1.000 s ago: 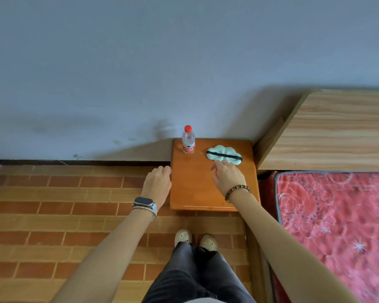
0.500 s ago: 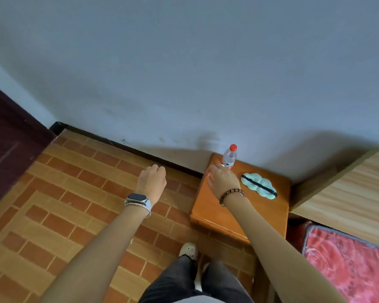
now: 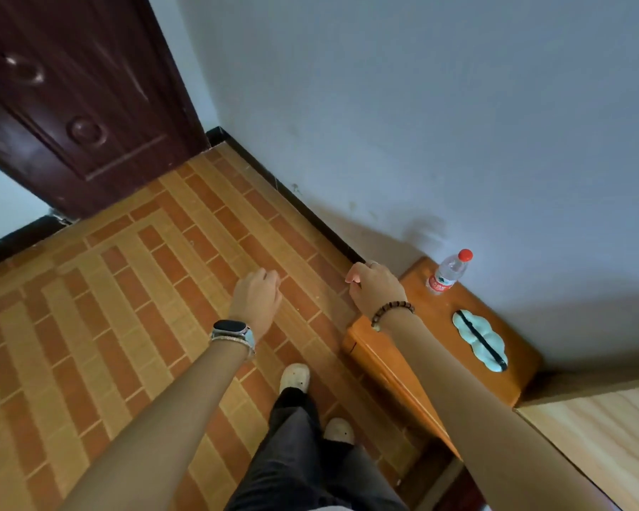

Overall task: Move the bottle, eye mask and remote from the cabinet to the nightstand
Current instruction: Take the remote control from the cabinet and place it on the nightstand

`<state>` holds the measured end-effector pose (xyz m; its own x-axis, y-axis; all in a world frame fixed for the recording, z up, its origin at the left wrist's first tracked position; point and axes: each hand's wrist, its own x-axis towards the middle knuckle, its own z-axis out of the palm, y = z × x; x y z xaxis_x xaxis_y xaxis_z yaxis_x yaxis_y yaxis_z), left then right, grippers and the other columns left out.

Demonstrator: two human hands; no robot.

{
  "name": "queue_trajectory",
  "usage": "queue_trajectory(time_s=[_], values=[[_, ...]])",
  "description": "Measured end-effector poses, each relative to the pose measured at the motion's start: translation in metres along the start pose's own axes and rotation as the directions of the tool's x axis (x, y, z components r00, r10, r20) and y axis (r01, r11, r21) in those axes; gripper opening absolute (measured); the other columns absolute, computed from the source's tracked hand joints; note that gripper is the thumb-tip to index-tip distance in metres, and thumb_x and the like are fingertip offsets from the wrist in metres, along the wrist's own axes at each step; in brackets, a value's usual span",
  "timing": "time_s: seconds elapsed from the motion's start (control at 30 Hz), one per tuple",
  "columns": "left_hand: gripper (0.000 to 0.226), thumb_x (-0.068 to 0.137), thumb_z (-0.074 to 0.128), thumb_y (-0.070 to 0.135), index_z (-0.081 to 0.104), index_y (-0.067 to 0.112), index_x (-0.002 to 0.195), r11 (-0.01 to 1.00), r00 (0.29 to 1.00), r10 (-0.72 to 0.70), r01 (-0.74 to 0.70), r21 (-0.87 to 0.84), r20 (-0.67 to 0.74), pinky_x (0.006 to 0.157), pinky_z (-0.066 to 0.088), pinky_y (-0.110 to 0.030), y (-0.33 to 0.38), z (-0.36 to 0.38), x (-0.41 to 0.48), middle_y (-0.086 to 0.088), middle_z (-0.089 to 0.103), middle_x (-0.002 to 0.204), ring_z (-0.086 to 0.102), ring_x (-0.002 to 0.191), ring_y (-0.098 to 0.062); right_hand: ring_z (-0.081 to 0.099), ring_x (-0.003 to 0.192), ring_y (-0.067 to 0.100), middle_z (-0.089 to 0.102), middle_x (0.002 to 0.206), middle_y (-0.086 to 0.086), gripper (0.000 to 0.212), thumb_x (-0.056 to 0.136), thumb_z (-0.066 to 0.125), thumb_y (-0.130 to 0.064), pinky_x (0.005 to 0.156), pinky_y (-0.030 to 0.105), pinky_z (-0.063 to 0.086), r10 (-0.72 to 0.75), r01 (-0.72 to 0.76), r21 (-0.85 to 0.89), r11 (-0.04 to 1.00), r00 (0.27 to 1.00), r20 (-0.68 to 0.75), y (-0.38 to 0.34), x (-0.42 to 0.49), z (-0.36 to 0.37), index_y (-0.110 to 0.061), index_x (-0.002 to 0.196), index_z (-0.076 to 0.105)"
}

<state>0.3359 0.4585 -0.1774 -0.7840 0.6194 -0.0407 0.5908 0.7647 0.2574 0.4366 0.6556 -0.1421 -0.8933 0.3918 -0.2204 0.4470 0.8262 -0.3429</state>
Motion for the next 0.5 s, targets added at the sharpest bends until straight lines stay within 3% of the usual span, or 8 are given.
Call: queue_trajectory(time_s=[0.27, 0.5], values=[[0.013, 0.092, 0.049, 0.012, 0.061, 0.009, 0.096, 0.969, 0.964, -0.248, 0.244, -0.046, -0.099, 0.073, 0.049, -0.038, -0.085, -0.024, -0.067, -0.007, 0.06, 0.09, 0.058, 0.081, -0.025, 0.055, 0.108, 0.024, 0.059, 0.121, 0.005, 0.025, 0.097, 0.043, -0.02, 0.087, 0.037, 0.053, -0.247, 0.251, -0.045, 0.967, 0.966, 0.074, -0.089, 0.019, 0.034, -0.017, 0.116, 0.059], [0.011, 0.089, 0.05, 0.01, 0.06, 0.008, 0.093, 0.911, 0.898, -0.412, 0.407, -0.062, -0.157, 0.073, 0.048, -0.04, -0.163, -0.051, -0.087, -0.009, 0.063, 0.091, 0.059, 0.083, -0.028, 0.056, 0.103, 0.023, 0.061, 0.11, 0.005, 0.024, 0.097, 0.042, -0.019, 0.083, 0.036, 0.053, -0.391, 0.405, -0.081, 0.911, 0.908, 0.153, -0.182, 0.055, 0.05, -0.017, 0.114, 0.059]])
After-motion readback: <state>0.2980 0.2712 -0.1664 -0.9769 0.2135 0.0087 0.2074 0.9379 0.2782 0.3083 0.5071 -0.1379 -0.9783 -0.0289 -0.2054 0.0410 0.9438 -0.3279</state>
